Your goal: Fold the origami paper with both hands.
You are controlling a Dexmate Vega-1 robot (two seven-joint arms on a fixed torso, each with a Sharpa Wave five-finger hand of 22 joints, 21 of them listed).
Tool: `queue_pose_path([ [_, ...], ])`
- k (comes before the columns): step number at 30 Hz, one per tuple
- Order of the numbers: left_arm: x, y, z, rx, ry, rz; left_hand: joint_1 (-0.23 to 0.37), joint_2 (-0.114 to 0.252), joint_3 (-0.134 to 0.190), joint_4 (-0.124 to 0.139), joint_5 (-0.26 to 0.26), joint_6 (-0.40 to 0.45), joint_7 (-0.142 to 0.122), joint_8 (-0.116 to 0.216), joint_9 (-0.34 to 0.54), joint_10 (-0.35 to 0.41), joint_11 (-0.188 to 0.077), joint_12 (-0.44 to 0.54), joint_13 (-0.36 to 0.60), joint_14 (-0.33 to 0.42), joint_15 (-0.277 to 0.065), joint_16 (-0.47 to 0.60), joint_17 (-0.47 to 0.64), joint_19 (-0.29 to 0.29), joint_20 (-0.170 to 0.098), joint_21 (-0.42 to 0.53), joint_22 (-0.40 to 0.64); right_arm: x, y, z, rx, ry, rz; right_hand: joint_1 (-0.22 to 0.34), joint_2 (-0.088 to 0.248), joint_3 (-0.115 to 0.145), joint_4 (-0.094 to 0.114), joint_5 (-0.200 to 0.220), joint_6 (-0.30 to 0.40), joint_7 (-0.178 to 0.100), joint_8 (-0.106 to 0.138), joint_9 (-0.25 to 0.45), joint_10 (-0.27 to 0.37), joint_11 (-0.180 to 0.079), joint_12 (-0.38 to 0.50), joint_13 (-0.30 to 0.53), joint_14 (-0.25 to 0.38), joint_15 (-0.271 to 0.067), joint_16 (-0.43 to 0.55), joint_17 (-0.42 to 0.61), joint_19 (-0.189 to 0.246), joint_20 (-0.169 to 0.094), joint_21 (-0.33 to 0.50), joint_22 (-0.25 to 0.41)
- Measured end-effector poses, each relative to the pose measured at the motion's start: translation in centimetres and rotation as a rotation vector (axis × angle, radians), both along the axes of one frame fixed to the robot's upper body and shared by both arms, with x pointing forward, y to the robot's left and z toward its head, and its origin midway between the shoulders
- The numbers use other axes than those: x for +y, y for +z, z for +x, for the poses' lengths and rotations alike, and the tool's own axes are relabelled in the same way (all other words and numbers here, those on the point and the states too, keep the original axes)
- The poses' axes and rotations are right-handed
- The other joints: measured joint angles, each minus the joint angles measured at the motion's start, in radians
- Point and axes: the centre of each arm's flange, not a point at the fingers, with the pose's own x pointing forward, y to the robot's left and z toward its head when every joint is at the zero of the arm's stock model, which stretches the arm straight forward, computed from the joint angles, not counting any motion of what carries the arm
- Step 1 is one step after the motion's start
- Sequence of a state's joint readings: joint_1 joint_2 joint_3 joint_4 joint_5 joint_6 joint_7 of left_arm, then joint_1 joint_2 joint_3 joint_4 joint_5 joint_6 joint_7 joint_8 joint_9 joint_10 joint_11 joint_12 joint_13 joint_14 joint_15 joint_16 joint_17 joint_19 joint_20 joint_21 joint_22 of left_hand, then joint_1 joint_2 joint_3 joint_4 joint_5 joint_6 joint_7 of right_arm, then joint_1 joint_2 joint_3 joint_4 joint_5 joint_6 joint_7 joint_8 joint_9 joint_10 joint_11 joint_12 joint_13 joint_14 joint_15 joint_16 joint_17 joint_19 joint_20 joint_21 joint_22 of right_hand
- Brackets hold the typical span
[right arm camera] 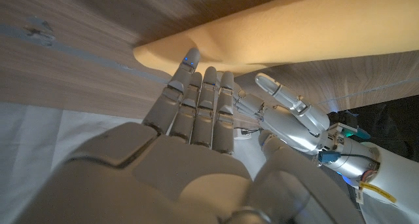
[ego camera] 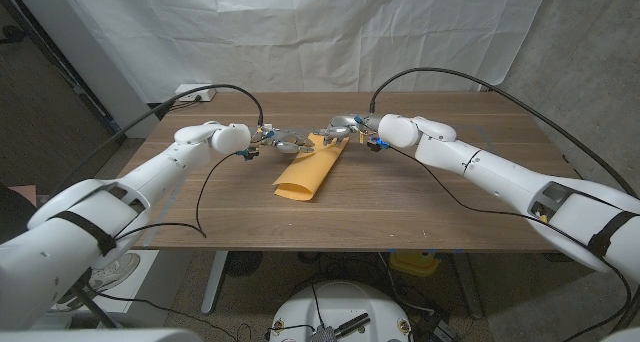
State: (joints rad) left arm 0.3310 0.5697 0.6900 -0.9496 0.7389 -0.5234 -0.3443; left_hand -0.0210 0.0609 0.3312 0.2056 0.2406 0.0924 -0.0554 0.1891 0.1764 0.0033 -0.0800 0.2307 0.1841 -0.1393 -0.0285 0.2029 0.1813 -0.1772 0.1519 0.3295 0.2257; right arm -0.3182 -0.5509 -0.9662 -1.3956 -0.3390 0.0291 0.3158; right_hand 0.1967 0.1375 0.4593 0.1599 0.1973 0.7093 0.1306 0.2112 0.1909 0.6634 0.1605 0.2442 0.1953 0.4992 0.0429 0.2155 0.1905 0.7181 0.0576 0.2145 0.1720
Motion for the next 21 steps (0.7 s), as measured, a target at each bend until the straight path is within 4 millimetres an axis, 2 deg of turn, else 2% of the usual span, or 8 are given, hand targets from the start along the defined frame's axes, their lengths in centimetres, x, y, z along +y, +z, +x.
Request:
queue_pose_path([
  [8,-0.1,0.1,0.1,0.0,0.0,0.002,0.0,0.0,0.0,0.0,0.004,-0.002,-0.002,0.0,0.0,-0.002,0.0,-0.007,0.0,0.0,0.0,-0.004,0.0,0.0,0.0,0.0,0.0,-0.8,-1.3,0.8,0.049,-0.044,-0.013,-0.008,-0.003,0.0,0.0,0.0,0.015,0.004,0.0,0.0,0.016,0.004,0.0,0.0,0.015,0.003,0.0,0.0,0.009,-0.006,0.0,0.0],
  [12,-0.2,0.2,0.1,0.001,0.0,0.002,0.0,0.0,-0.004,-0.004,0.004,-0.002,-0.002,0.0,-0.001,-0.002,0.0,-0.007,0.0,0.0,0.0,-0.004,0.0,0.0,0.0,0.0,0.0,-0.9,-1.8,0.9,0.064,-0.054,-0.02,-0.013,-0.005,-0.003,-0.003,0.0,0.031,-0.002,0.004,0.0,0.035,0.001,0.004,0.0,0.037,-0.006,0.0,-0.002,0.034,-0.002,0.005,0.0],
  [21,-0.2,0.2,0.2,0.001,-0.002,0.002,0.0,0.0,-0.004,-0.004,0.004,-0.004,0.0,-0.004,-0.001,-0.003,-0.001,-0.008,0.0,0.0,0.0,-0.004,0.0,0.0,0.0,0.0,0.0,-0.9,-2.7,1.1,0.079,-0.06,-0.046,-0.019,0.0,-0.005,-0.006,0.0,0.039,0.004,0.004,0.0,0.039,-0.004,0.006,0.0,0.046,-0.004,0.0,-0.005,0.041,-0.006,0.005,-0.002],
])
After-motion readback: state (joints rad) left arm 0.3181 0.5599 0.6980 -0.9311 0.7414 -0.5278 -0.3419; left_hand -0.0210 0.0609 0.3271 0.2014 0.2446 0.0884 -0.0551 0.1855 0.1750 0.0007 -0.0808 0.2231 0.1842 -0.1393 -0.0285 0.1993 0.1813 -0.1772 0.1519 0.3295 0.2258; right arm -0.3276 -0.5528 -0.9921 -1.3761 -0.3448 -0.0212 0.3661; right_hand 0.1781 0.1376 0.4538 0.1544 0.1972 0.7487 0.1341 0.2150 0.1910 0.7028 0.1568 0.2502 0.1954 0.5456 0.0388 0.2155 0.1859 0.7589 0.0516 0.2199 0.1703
